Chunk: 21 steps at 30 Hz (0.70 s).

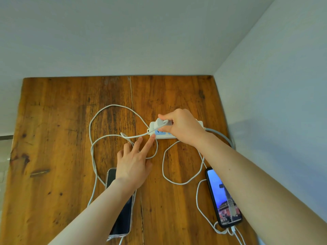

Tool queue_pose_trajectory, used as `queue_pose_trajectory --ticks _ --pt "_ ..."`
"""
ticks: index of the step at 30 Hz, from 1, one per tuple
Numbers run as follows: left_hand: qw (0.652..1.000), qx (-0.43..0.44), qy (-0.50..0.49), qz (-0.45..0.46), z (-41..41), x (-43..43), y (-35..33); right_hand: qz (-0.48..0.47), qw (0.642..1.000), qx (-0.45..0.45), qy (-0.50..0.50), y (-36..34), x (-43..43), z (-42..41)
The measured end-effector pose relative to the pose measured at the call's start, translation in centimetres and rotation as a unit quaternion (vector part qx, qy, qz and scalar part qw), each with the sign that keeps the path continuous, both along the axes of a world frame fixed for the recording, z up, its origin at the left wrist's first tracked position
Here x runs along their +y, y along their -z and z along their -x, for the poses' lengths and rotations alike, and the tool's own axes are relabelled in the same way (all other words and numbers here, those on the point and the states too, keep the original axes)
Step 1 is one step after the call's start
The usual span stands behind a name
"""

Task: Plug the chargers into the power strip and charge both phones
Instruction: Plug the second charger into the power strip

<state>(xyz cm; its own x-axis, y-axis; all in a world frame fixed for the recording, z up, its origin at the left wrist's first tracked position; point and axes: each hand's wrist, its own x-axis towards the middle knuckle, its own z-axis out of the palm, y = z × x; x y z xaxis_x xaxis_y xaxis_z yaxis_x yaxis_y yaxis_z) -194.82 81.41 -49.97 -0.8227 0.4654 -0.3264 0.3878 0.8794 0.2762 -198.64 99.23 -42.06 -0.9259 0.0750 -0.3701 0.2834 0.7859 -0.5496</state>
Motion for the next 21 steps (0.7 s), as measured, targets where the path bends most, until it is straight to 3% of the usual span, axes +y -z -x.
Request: queue_pose_trajectory --ticks 16,21 --pt "1.000 0.000 0.008 -0.001 0.2 0.0 0.0 0.056 0.994 -0.015 0.095 1.2 -0.9 0.9" --pt "1.000 -0.020 0.016 0.015 0.4 -0.1 -0.5 -0.002 0.995 -0.008 0.098 1.0 -1.7 0.4"
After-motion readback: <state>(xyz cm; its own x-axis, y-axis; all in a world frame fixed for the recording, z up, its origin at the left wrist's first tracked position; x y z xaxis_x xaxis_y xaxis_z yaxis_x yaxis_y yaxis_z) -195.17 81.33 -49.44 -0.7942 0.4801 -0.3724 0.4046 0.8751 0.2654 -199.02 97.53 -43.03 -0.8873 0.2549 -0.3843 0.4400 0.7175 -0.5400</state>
